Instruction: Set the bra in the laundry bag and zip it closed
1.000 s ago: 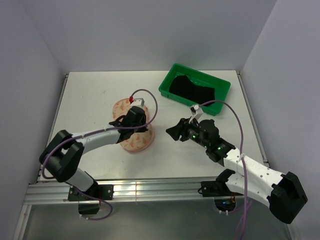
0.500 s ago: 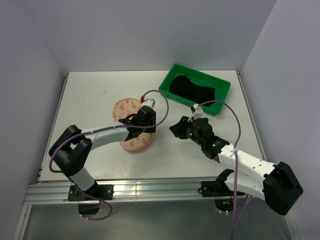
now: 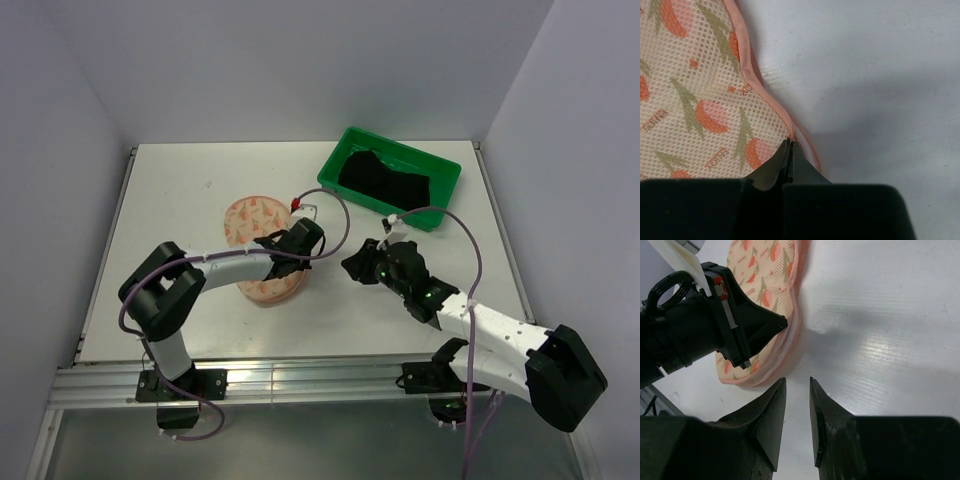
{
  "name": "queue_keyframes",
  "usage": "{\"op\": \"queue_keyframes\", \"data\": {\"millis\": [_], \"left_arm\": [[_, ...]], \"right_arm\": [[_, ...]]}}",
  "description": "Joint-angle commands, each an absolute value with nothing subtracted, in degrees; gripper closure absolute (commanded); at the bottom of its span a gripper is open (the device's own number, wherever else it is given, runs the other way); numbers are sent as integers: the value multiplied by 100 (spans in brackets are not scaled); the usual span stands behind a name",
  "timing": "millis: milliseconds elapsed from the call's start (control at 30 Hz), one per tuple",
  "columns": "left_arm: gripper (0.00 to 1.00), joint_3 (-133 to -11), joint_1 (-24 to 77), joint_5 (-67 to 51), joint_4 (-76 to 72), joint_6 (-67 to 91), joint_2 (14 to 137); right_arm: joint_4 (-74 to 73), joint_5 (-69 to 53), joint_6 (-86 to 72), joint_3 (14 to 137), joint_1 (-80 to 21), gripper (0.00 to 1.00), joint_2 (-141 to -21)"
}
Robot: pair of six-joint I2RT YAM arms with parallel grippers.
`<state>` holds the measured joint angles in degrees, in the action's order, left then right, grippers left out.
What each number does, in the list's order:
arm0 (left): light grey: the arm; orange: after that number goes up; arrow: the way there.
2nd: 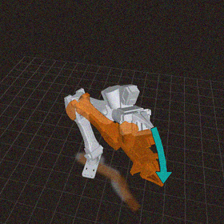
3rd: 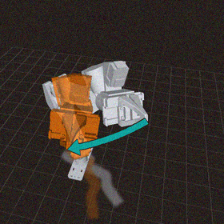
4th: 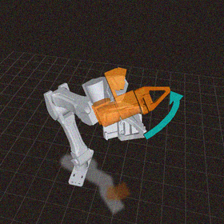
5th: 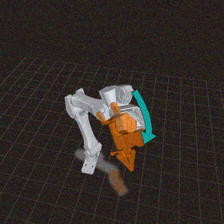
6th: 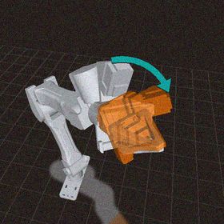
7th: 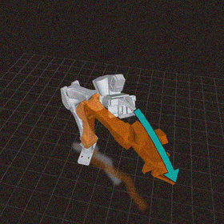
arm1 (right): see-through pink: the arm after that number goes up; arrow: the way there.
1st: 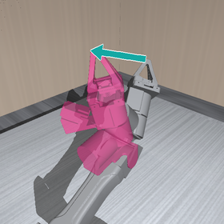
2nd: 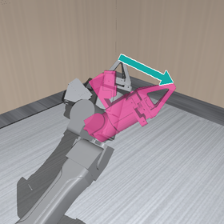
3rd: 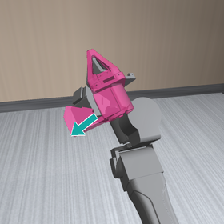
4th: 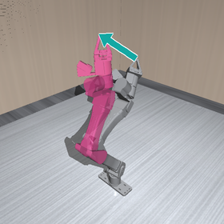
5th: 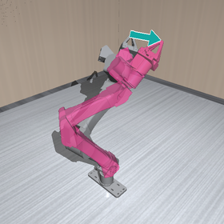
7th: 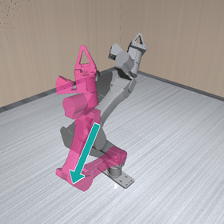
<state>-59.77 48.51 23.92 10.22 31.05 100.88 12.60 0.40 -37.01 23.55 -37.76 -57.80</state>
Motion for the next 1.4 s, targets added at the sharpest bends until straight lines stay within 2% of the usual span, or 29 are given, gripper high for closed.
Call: {"op": "queue_keyframes", "data": {"millis": [0, 133, 167, 267, 433, 633, 733, 867, 900, 933, 967, 1000, 1100, 1133, 1167, 1200, 1233, 1267, 1300, 1333, 1367], "left_arm": [[100, -5995, 4913, 2680, 906, 3129, 9862], [100, -5573, 4913, 2830, 651, 3365, 9327], [100, -5355, 4913, 2813, 459, 3410, 8986], [100, -4898, 4913, 2716, 168, 3533, 8272], [100, -4141, 4773, 2523, -404, 3822, 7009], [100, -3288, 4097, 2329, -318, 4271, 5690], [100, -3041, 3745, 2592, 374, 4473, 5048], [100, -2831, 3516, 3748, 1606, 5070, 4361], [100, -2813, 3463, 4023, 1913, 5263, 4220], [100, -2786, 3437, 4304, 2255, 5752, 3984], [100, -2777, 3428, 4620, 2894, 6061, 3877], [100, -2795, 3323, 5102, 3248, 6647, 3780], [100, -2918, 3147, 5482, 3803, 6907, 3402], [99, -2944, 3138, 5571, 3910, 7108, 3245], [96, -2988, 3138, 5677, 3955, 7128, 3174], [89, -2997, 3129, 5765, 4033, 7154, 3112], [64, -3014, 3129, 5844, 4043, 7172, 2990], [44, -3076, 3120, 5827, 4043, 7146, 2936], [19, -3137, 3129, 5784, 4026, 7076, 2875], [1, -3216, 3138, 5661, 3947, 6849, 2752], [1, -3347, 3129, 5556, 3859, 6690, 2690]], "right_arm": [[1503, 35, -3691, 2391, -3823, 66, -5880], [1722, 26, -3902, 2417, -3849, 49, -6081], [1784, 35, -3963, 2478, -3867, 40, -6265], [2091, 158, -4183, 2750, -3972, 32, -6889], [2723, 124, -4543, 3392, -4192, 33, -8145], [3349, -255, -5088, 4252, -4438, 34, -9814], [3024, 130, -5150, 4473, -4570, 37, -10081], [2857, 676, -5133, 4438, -4614, 42, -10125], [2830, 677, -5072, 4447, -4632, 47, -10142], [2865, 581, -5054, 4456, -4649, 64, -10212], [2891, 484, -5062, 4456, -4667, 71, -10248], [2970, 283, -5115, 4456, -4737, 76, -10292], [3032, 44, -5133, 4500, -4904, 82, -10415], [3015, 27, -5133, 4552, -5017, 87, -10441], [2989, 26, -5142, 4553, -5053, 97, -10433], [3023, 26, -5203, 4535, -5089, 99, -10424], [3076, 26, -5229, 4439, -5106, 99, -10372], [3094, 26, -5264, 4404, -5115, 99, -10336], [3111, 26, -5334, 4342, -5124, 99, -10284], [3137, 26, -5361, 4211, -5141, 99, -10153], [3155, 61, -5396, 4132, -5185, 99, -10090]]}}
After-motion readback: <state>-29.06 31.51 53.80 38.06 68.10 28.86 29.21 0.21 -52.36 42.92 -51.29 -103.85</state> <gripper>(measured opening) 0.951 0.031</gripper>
